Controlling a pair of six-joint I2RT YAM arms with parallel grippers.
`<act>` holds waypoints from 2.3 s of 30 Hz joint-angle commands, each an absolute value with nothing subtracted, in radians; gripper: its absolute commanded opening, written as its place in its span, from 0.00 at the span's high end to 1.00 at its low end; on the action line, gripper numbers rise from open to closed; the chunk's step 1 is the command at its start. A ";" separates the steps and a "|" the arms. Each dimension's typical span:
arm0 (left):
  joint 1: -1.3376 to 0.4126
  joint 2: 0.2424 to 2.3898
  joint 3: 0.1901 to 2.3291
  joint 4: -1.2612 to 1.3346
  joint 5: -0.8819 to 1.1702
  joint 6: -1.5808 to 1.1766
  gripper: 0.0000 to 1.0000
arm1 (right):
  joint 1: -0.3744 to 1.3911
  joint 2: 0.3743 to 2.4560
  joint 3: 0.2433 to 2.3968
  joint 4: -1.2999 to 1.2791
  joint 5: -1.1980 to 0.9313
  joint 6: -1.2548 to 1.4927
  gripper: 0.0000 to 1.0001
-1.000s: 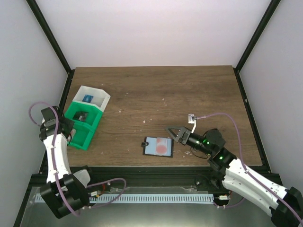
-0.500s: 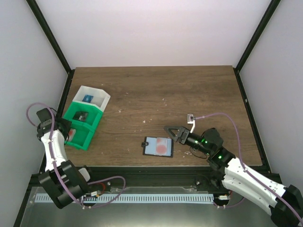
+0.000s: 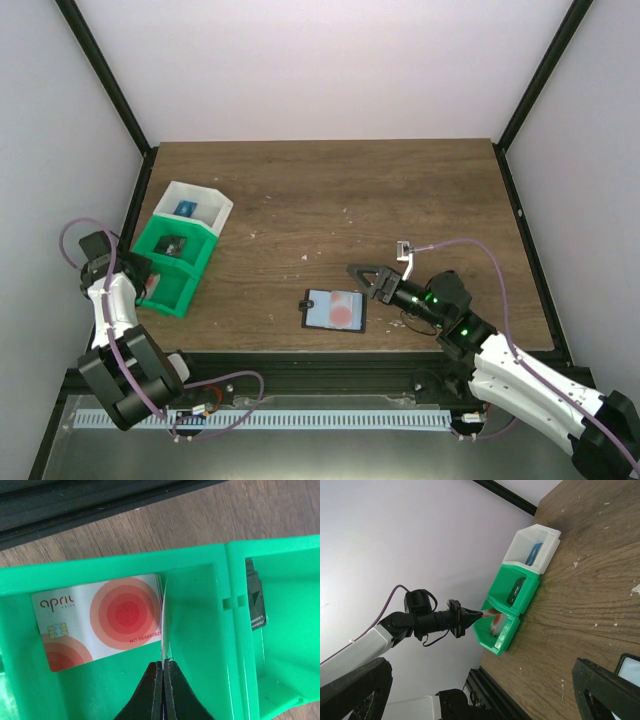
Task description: Take the credit cards out of the card holder
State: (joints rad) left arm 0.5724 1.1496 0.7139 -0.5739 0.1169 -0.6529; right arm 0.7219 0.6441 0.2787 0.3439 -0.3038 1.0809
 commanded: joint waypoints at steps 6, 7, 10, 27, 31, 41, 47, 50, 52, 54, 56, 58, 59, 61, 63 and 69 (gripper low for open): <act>0.583 1.187 0.687 -0.548 0.002 -0.679 1.00 | 0.715 0.588 0.279 0.310 -0.283 1.099 0.00; 0.583 1.192 0.686 -0.548 0.012 -0.679 0.97 | 0.715 0.577 0.281 0.306 -0.284 1.102 0.00; 0.583 1.196 0.700 -0.565 0.017 -0.671 0.81 | 0.715 0.543 0.284 0.290 -0.261 1.101 0.00; 0.583 0.976 0.713 -0.596 -0.053 -0.749 0.13 | 0.715 0.540 0.395 -0.033 -0.249 1.003 0.00; 0.583 0.987 0.680 -0.501 0.113 -0.701 0.34 | 0.715 0.582 0.391 -0.018 -0.287 1.008 0.00; 0.583 1.038 0.652 -0.398 0.251 -0.685 0.90 | 0.715 0.593 0.382 -0.014 -0.285 1.017 0.00; 0.584 1.142 0.635 -0.390 0.142 -0.678 1.00 | 0.715 0.581 0.386 -0.018 -0.279 1.017 0.00; 0.583 1.191 0.626 -0.405 0.107 -0.677 1.00 | 0.715 0.575 0.392 -0.025 -0.273 1.014 0.00; 0.583 1.210 0.629 -0.428 0.089 -0.679 1.00 | 0.714 0.572 0.392 -0.024 -0.270 1.014 0.00; 0.583 1.209 0.630 -0.438 0.072 -0.681 1.00 | 0.715 0.571 0.395 -0.025 -0.267 1.009 0.00; 0.584 1.197 0.630 -0.443 0.047 -0.689 1.00 | 0.715 0.571 0.397 -0.029 -0.262 1.003 0.00; 0.583 1.182 0.625 -0.445 0.019 -0.698 1.00 | 0.715 0.572 0.397 -0.028 -0.261 1.001 0.00; 0.583 1.177 0.627 -0.451 0.006 -0.702 1.00 | 0.715 0.572 0.397 -0.029 -0.260 1.000 0.00; 0.583 1.167 0.625 -0.449 0.001 -0.698 1.00 | 0.715 0.573 0.397 -0.028 -0.262 1.000 0.00; 0.584 1.164 0.628 -0.453 -0.011 -0.697 1.00 | 0.715 0.574 0.396 -0.028 -0.261 1.000 0.00; 0.583 1.135 0.665 -0.460 0.094 -0.624 0.85 | 0.715 0.585 0.390 -0.033 -0.279 0.981 0.00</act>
State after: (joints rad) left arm 0.5781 1.1702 0.6350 -0.4496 0.0269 -0.6865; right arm 0.7219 0.5816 0.3626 -0.0219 -0.2760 1.0073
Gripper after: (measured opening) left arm 0.055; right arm 0.997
